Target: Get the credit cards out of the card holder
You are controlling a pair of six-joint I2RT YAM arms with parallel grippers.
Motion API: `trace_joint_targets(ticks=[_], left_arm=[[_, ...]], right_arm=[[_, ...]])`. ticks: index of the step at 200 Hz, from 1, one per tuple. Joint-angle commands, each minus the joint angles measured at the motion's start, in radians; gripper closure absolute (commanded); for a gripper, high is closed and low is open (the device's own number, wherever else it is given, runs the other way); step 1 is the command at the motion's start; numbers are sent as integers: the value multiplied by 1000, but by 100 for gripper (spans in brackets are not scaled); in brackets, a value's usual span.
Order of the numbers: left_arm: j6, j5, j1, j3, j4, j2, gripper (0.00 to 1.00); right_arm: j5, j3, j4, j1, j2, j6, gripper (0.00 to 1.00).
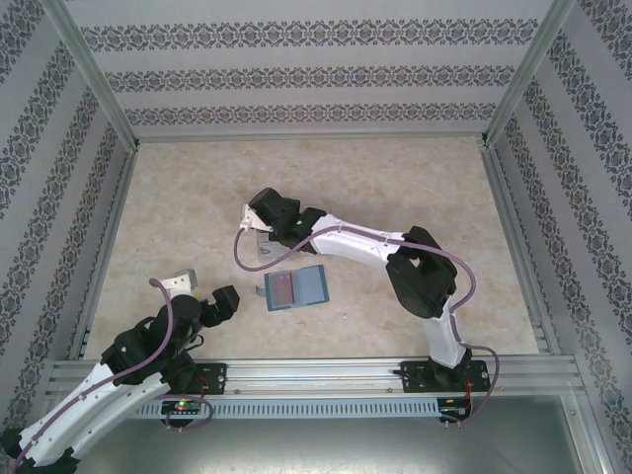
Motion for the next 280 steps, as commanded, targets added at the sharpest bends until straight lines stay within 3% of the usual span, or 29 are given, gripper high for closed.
trace_joint_targets(ticks=[1, 44, 68, 95, 135, 206, 280], left_arm=[[24, 28, 9, -11, 29, -4, 0], [43, 75, 10, -17, 121, 58, 2], [47, 113, 10, -17, 198, 134, 3], [48, 176, 10, -3, 285, 240, 5], [36, 264, 7, 17, 428, 397, 18], [20, 295, -24, 93, 557, 723, 42], [13, 296, -51, 171, 596, 941, 51]], right_arm=[[-1, -61, 41, -2, -123, 118, 63], [-74, -261, 87, -16, -328, 450, 69], [-145, -341, 59, -48, -425, 674, 79], [-312, -457, 45, -99, -524, 868, 100], [-520, -696, 132, -172, -647, 1081, 100], [-696, -949, 306, -194, -668, 1234, 100], [-783, -949, 399, -199, -490, 1276, 100]])
